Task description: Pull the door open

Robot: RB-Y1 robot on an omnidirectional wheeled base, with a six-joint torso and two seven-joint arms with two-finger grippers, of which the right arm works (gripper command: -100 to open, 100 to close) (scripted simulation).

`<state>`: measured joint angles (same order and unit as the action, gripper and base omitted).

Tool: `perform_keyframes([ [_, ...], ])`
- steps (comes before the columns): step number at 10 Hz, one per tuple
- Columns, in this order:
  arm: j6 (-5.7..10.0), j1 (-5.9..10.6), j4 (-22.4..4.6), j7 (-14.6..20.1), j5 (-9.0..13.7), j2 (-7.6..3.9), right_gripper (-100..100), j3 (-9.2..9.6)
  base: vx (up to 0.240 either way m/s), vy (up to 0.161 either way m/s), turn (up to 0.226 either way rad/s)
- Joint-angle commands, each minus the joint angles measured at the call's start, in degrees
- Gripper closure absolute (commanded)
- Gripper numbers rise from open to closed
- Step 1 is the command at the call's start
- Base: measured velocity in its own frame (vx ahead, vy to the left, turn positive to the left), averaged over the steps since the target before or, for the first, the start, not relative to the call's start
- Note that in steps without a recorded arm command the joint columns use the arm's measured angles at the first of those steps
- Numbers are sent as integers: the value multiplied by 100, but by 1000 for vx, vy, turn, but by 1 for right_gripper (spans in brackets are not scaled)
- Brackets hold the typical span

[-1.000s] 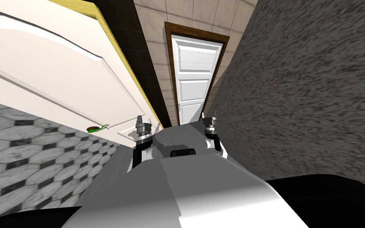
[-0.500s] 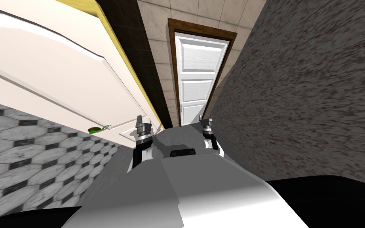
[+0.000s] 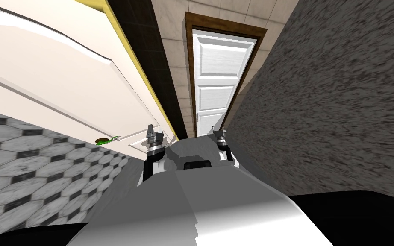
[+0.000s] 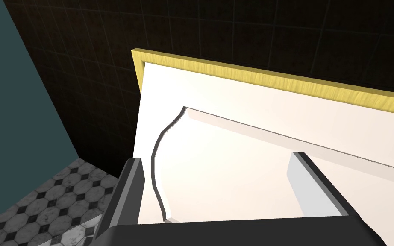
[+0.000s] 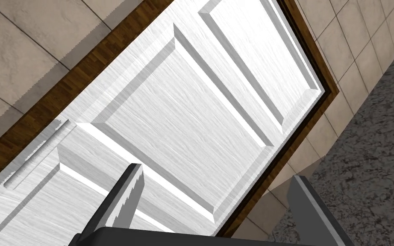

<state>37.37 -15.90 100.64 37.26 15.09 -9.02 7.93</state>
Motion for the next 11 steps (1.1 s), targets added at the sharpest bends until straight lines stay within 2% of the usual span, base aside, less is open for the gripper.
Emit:
perform_keyframes([
  [1,53,95,-277,242,107,-61,-100,69,119,28,57],
  [2,86,144,-435,382,172,-95,-100,117,113,27,61],
  [3,86,144,-439,382,172,-95,-100,117,64,25,16],
  [11,347,536,-1720,1504,687,-369,-100,494,96,35,51],
])
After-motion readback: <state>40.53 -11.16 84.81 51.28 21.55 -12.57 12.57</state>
